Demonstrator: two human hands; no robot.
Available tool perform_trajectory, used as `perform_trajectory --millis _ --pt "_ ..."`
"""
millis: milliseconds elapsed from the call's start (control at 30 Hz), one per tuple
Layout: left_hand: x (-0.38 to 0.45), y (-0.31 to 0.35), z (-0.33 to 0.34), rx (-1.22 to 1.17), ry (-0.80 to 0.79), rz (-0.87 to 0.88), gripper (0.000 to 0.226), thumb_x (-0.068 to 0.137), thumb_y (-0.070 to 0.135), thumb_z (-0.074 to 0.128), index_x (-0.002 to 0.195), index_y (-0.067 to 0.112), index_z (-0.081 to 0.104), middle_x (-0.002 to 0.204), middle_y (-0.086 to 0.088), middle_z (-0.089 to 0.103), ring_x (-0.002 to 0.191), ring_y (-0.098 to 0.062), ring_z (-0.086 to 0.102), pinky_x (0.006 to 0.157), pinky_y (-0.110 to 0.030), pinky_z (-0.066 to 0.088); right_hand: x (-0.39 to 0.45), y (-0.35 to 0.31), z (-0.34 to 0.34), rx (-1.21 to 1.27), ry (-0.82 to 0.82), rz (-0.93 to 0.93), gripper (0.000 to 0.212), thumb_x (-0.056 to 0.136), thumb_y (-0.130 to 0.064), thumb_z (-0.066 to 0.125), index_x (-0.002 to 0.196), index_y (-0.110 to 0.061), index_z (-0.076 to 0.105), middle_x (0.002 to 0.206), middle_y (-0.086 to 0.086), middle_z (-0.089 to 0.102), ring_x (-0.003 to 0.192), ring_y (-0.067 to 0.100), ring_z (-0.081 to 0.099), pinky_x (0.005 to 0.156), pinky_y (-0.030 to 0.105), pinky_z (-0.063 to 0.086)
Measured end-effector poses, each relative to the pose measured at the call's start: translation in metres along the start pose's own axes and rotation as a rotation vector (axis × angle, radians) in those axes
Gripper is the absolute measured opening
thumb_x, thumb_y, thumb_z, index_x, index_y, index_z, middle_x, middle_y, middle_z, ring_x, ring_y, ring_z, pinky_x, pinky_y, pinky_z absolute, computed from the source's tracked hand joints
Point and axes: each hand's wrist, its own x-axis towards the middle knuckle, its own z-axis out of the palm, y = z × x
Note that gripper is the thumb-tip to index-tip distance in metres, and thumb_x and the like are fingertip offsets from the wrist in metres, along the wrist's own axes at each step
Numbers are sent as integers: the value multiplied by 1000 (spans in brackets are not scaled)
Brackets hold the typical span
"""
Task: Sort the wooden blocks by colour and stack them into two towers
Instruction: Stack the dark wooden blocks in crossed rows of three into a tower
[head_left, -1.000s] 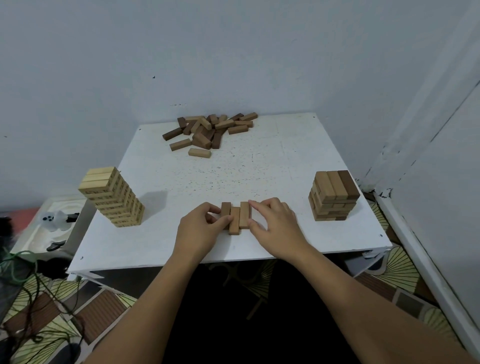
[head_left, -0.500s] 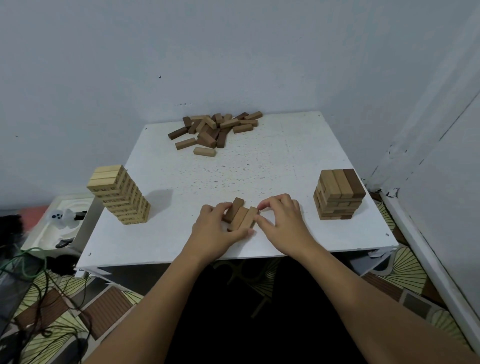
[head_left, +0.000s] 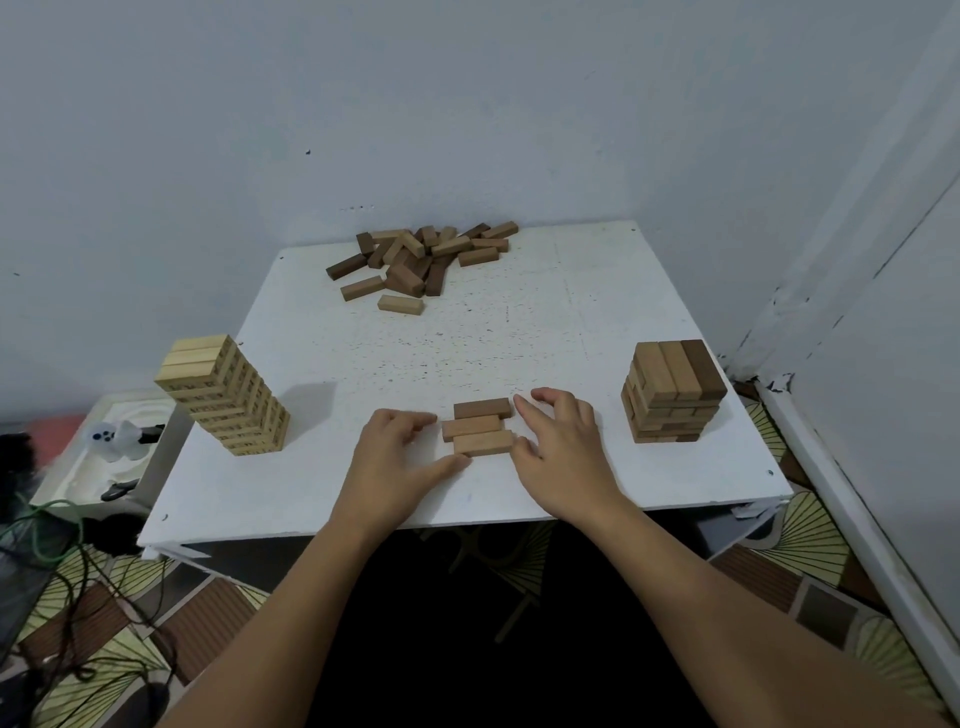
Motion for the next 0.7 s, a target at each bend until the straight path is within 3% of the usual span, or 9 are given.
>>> perform_trajectory --millis 100,300,533,700 --pt "-4 -2 5 -40 39 -3 42 73 48 90 111 36 78 107 16 57 107 7 54 91 -12 40 1 1 1 -18 -10 -7 51 103 -33 48 154 -28 45 159 -3 30 144 16 13 123 33 15" --pt "2 -1 6 -61 27 -8 36 75 49 89 109 41 80 106 17 60 111 5 53 88 -9 36 -1 -1 -2 8 -13 7 50 102 -33 49 153 -33 47 158 -5 30 145 15 14 121 30 14" --pt "4 1 8 -63 43 -12 30 74 47 90 101 39 78 105 16 60 109 2 52 87 -16 39 -3 -3 -5 120 -18 32 56 97 -23 54 152 -31 48 155 -9 28 143 12 13 117 25 19" --pt "4 1 9 -75 50 -2 26 73 47 91 93 40 75 104 13 60 107 -1 53 85 -19 40 -3 -1 -15 183 -77 50 63 92 -34 63 153 -32 46 149 -13 24 142 11 13 116 26 19"
